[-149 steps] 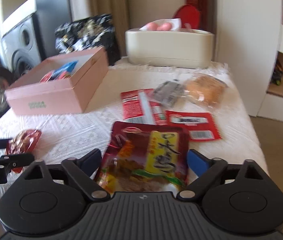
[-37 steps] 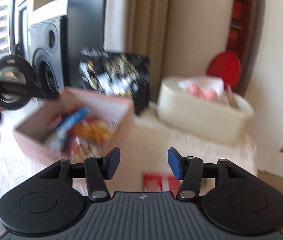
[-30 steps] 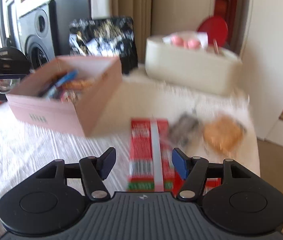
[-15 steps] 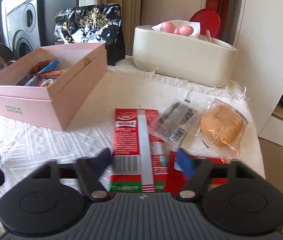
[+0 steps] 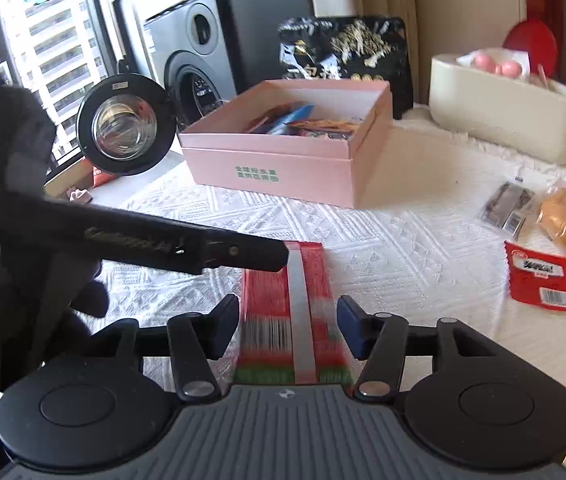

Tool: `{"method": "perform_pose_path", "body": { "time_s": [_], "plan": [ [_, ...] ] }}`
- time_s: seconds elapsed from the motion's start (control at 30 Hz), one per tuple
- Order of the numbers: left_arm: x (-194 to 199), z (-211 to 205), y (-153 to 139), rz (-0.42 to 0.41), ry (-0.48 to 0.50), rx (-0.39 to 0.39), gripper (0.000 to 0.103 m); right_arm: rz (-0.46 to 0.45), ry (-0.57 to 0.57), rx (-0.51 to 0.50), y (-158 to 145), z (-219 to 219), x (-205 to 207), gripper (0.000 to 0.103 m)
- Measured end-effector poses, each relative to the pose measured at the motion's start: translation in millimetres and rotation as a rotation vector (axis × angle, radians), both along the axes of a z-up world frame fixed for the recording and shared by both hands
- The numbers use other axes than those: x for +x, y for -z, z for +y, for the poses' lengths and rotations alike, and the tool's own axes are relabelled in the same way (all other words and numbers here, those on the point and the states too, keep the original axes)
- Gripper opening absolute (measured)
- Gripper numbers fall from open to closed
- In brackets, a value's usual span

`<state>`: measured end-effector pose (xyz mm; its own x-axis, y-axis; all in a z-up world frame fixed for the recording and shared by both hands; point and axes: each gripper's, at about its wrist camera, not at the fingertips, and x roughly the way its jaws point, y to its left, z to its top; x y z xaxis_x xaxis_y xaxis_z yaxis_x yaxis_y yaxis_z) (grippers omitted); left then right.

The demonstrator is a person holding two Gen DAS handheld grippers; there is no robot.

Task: Organize snacks
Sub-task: 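Grasp the red sausage stick pack with the right gripper and set it down, then grasp the bread bun bag with the right gripper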

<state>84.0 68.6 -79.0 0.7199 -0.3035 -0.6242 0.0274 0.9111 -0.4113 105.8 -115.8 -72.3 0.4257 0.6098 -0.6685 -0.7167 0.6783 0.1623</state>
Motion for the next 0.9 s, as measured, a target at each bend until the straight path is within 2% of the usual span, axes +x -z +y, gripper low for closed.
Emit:
{"method": "perform_pose_path", "body": {
  "time_s": [0.17, 0.3, 0.43, 0.57, 0.67, 0.7, 0.73, 0.83, 0.9],
  "plan": [
    [0.9, -5.0, 0.0, 0.022, -0.014, 0.037, 0.067, -0.099, 0.114, -0.027, -8.3, -18.2, 10.5, 0.065],
    [-0.3, -13.9, -1.9, 0.030, 0.000, 0.083, 0.067, -0.185, 0.335, -0.037, -10.1, -40.3, 46.9, 0.073],
    [-5.1, -31.8, -3.9, 0.026, 0.042, 0.142, 0.067, -0.125, 0.623, -0.022, -3.4, -61.9, 110.0, 0.076],
    [-13.3, -59.5, -2.1, -0.001, 0.138, 0.255, 0.067, -0.049, 0.781, -0.052, 14.3, -71.6, 171.1, 0.076],
    [-19.0, -70.9, -0.4, -0.014, 0.166, 0.313, 0.067, 0.028, 0.772, -0.028, 25.6, -76.6, 191.3, 0.076],
    [-20.1, -72.9, -0.1, -0.016, 0.168, 0.321, 0.067, 0.042, 0.751, -0.010, 25.5, -77.6, 189.8, 0.071],
    [-20.5, -74.8, 0.0, -0.018, 0.172, 0.324, 0.067, 0.042, 0.730, -0.003, 24.0, -77.1, 185.8, 0.060],
    [-19.2, -81.4, 1.1, -0.029, 0.193, 0.340, 0.067, -0.017, 0.683, -0.004, 16.0, -75.7, 161.5, 0.050],
    [-20.4, -88.9, 1.9, -0.041, 0.215, 0.370, 0.067, -0.054, 0.642, -0.012, 9.0, -72.8, 140.3, 0.049]
  ]
}}
